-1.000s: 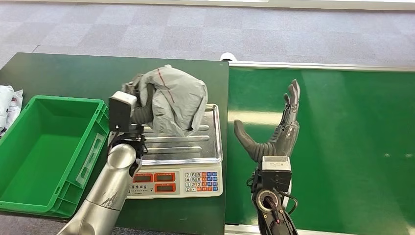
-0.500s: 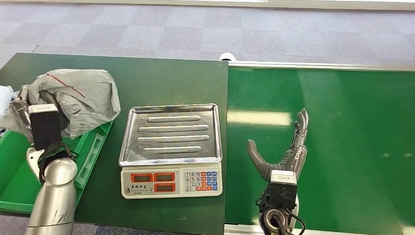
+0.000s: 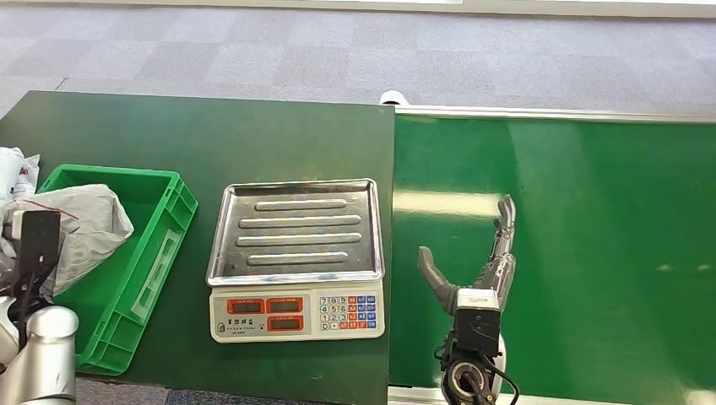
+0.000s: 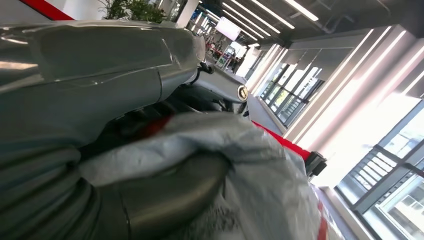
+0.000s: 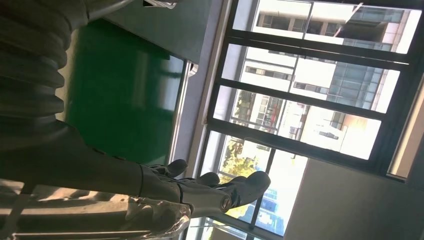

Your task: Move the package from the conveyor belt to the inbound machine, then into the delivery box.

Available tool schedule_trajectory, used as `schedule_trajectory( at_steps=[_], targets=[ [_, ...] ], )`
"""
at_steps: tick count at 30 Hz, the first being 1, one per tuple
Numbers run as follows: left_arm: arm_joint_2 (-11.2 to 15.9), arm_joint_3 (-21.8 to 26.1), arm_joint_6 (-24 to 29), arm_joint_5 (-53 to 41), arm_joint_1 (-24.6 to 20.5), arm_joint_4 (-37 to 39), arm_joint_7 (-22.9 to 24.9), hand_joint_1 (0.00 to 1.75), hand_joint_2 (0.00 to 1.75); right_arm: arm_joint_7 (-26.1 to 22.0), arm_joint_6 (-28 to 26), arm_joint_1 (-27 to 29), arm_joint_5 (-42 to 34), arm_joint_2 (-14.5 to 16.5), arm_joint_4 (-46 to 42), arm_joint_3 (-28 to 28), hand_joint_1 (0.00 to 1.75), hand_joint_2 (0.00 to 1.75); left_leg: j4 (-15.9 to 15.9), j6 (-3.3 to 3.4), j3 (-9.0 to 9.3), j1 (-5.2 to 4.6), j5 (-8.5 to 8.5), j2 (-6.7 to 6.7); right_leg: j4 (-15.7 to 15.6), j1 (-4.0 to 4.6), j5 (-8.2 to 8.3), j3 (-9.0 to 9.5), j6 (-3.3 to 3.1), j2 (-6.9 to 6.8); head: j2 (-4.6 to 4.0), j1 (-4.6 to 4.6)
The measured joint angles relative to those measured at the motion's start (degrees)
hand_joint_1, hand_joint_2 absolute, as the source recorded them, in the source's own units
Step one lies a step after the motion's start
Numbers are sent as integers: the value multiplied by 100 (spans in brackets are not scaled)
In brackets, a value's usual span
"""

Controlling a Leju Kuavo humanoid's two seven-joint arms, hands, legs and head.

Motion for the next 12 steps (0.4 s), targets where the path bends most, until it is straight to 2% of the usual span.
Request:
schedule_trajectory(
  at_steps=[6,12],
  targets=[
    [-34,29,-551,435,72,-143,-87,0,175,82,43,6,46,8,33,-26,0,175,0,-1,3,1,1,-2,0,1,0,0,0,0,0,1],
    [-93,25,-623,507,121,-292,-92,0,175,88,66,10,55,8,33,-34,0,175,0,-1,1,1,0,-2,0,1,0,0,0,0,0,1]
  ],
)
